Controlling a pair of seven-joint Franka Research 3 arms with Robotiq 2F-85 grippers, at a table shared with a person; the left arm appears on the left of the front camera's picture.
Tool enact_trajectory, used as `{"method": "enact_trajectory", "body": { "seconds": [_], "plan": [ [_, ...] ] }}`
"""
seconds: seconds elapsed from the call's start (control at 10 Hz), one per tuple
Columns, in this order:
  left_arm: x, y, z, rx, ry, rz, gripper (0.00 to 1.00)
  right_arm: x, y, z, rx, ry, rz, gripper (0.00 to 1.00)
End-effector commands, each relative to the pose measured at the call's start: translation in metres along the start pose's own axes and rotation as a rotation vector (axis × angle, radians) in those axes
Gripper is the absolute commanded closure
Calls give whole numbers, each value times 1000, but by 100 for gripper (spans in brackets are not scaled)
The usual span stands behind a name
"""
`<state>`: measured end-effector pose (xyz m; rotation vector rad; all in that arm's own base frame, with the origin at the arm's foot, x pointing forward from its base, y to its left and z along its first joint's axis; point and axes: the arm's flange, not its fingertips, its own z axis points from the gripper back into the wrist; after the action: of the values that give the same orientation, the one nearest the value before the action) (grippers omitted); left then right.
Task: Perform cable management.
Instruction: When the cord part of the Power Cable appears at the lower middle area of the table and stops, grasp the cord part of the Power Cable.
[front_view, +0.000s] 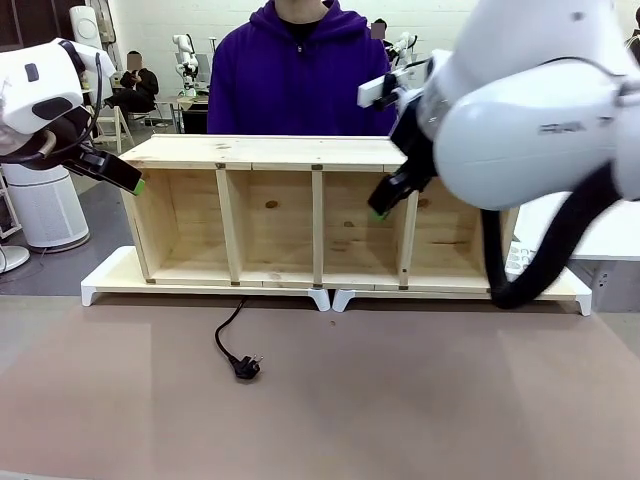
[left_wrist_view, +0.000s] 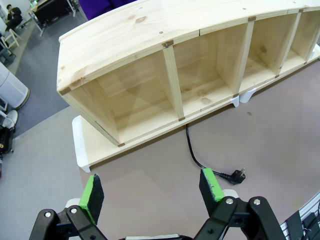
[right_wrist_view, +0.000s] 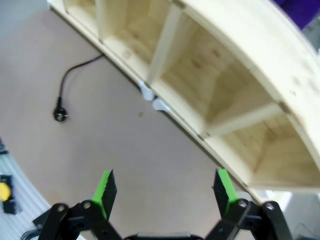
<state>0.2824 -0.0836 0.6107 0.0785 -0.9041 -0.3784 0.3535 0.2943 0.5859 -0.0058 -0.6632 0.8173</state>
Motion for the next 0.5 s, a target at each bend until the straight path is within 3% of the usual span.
{"method": "enact_trajectory", "body": {
  "seconds": [0.0,0.4],
  "plan": [
    [2,1,-2,3,-14,-13,0,29,10,-22,75,40,55,0],
    [2,1,-2,3,-14,-13,0,68,48,-71,74,62,-31,0]
  ]
}}
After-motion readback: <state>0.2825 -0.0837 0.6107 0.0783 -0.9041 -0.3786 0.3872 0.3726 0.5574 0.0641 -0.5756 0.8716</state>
